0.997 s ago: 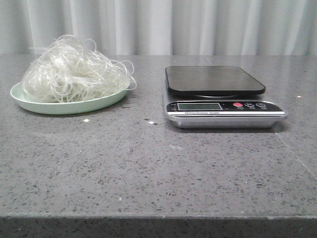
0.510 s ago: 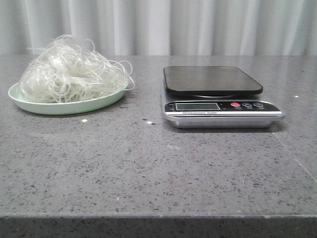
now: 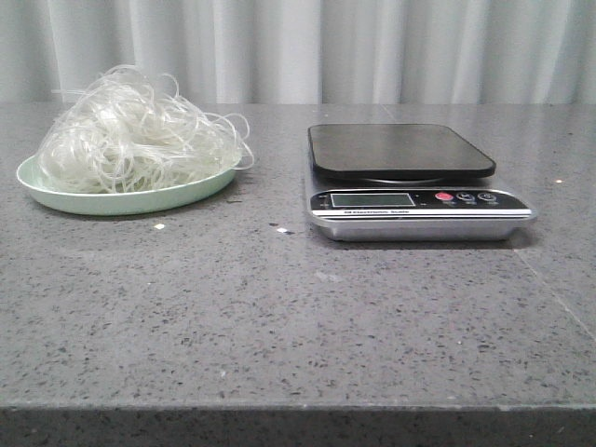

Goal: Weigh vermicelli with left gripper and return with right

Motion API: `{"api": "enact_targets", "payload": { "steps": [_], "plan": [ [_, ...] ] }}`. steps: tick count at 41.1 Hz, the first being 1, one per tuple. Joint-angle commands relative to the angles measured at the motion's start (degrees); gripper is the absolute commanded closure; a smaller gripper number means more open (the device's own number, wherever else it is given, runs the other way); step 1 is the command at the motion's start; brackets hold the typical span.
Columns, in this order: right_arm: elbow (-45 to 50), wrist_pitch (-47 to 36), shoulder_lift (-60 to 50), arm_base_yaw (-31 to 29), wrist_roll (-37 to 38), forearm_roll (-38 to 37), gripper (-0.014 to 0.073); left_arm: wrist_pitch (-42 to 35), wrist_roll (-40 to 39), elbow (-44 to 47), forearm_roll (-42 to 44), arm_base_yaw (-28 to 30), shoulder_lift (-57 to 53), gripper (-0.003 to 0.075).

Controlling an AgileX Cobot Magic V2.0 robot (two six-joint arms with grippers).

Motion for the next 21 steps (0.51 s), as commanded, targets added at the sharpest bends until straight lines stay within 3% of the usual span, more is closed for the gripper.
{"api": "enact_targets", "payload": {
  "steps": [1, 10, 21],
  "plan": [
    [1.59, -4.92, -2.7, -0.4, 2.04, -3.03, 0.0442, -4.5, -0.34, 0.45, -0.48, -0.05, -1.07, 0.0583],
    [5.64, -2.53, -13.5, -4.53, 2.04, -1.49, 0.0442, -4.5, -0.34, 0.45, -0.48, -0.05, -1.07, 0.0583],
    [5.64, -2.47, -13.08, -8.94, 2.04, 2.88, 0.0442, -4.5, -0.34, 0.45, -0.48, -0.05, -1.07, 0.0583]
  ]
}}
